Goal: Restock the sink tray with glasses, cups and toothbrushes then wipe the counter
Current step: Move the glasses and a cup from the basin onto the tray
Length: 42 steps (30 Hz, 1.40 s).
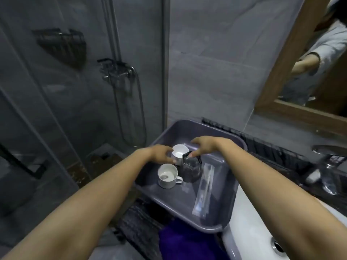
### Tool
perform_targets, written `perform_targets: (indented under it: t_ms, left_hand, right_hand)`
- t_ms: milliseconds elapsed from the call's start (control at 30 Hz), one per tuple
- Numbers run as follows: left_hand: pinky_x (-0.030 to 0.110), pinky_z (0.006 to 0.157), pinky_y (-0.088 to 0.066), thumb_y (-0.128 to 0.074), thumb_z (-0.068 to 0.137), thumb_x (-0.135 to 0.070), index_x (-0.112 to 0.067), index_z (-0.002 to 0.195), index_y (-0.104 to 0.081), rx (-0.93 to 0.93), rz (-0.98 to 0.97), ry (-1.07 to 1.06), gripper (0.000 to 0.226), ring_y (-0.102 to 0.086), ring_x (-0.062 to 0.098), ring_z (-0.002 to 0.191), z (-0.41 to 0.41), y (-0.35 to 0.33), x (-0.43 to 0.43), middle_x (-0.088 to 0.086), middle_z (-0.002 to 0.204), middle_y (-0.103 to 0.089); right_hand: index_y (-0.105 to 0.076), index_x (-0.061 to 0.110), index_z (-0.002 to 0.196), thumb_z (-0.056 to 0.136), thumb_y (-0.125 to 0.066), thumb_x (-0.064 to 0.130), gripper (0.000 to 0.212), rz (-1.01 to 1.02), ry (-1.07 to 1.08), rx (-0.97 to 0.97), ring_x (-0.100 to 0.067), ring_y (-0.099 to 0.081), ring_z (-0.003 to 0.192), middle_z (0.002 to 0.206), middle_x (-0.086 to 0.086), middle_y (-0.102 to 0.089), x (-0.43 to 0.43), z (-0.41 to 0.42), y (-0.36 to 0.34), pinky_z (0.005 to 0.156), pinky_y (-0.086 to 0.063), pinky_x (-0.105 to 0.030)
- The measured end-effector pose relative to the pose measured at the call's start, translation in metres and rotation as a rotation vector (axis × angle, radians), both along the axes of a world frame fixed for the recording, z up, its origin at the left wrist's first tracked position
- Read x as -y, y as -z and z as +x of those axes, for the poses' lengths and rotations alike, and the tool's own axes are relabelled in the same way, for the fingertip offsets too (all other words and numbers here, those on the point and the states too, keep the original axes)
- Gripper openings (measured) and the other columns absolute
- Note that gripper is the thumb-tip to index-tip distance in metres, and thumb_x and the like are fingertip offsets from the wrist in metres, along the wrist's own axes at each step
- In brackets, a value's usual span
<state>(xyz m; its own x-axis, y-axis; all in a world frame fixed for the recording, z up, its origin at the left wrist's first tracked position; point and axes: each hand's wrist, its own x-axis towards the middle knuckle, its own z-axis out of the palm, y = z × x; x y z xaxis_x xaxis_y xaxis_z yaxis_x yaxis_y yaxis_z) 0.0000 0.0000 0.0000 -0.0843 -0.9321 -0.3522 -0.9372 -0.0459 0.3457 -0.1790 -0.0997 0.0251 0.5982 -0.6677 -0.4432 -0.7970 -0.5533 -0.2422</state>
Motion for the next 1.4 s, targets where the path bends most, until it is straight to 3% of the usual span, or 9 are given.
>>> perform_targets:
  t_ms: [167,367,600,733,1133,1300,1400]
  left_hand:
    - [0.029,0.101,-0.034,-0.065,0.079,-0.043,-0.015,0.139,-0.035,-0.087,0.075,-0.121,0.072,-0.043,0.026,0.129,-0.002,0.039,-0.009,0.009,0.143,-0.045]
    - [0.031,0.094,-0.040,-0.078,0.065,-0.043,-0.009,0.128,-0.043,-0.135,0.078,-0.189,0.080,-0.050,0.026,0.116,-0.005,0.070,-0.008,0.011,0.132,-0.051]
    - [0.032,0.099,-0.038,-0.086,0.055,-0.033,-0.005,0.130,-0.036,-0.112,0.077,-0.184,0.095,-0.042,0.027,0.124,-0.011,0.078,-0.004,0.013,0.137,-0.041]
    - [0.030,0.088,-0.042,-0.085,0.056,-0.027,-0.007,0.123,-0.040,-0.074,0.052,-0.195,0.083,-0.048,0.027,0.112,-0.012,0.081,-0.005,0.014,0.127,-0.046]
    - [0.034,0.083,-0.046,-0.082,0.057,-0.026,-0.008,0.118,-0.046,-0.063,0.005,-0.223,0.073,-0.053,0.028,0.104,-0.014,0.058,-0.010,0.012,0.119,-0.055]
    - [0.034,0.081,-0.048,-0.081,0.056,-0.025,-0.011,0.111,-0.050,-0.105,-0.034,-0.229,0.064,-0.056,0.025,0.098,-0.021,0.031,-0.016,0.008,0.112,-0.060]
    - [0.033,0.079,-0.048,-0.080,0.057,-0.027,-0.012,0.111,-0.050,-0.117,-0.059,-0.203,0.064,-0.057,0.024,0.097,-0.026,0.010,-0.018,0.006,0.109,-0.061]
  right_hand:
    - [-0.026,0.015,0.148,0.076,-0.072,0.047,0.092,0.115,-0.003,0.079,-0.022,-0.030,0.141,0.156,-0.004,-0.029,0.001,-0.007,0.032,0.112,-0.025,-0.030]
    - [-0.015,0.012,0.151,0.071,-0.077,0.045,0.106,0.094,-0.056,0.116,-0.024,-0.023,0.144,0.157,-0.007,-0.022,0.000,-0.005,0.062,0.115,-0.021,-0.031]
    - [-0.026,0.010,0.145,0.066,-0.084,0.034,0.100,0.023,-0.086,0.195,-0.029,-0.041,0.130,0.143,-0.013,-0.037,0.001,-0.006,0.076,0.110,-0.035,-0.037]
    - [-0.035,0.010,0.139,0.066,-0.083,0.033,0.091,-0.015,-0.093,0.237,-0.029,-0.047,0.122,0.137,-0.013,-0.044,-0.001,-0.008,0.076,0.104,-0.040,-0.036]
    - [-0.048,0.014,0.126,0.063,-0.081,0.030,0.073,-0.055,-0.023,0.265,-0.024,-0.055,0.107,0.122,-0.008,-0.055,-0.013,-0.026,0.062,0.089,-0.047,-0.033]
    - [-0.046,0.014,0.128,0.064,-0.082,0.032,0.076,-0.086,0.036,0.301,-0.018,-0.051,0.098,0.122,-0.007,-0.056,-0.021,-0.041,0.030,0.081,-0.040,-0.026]
    - [-0.043,0.012,0.133,0.067,-0.081,0.032,0.079,-0.115,0.070,0.315,-0.022,-0.053,0.107,0.127,-0.008,-0.054,-0.028,-0.053,0.005,0.086,-0.041,-0.028]
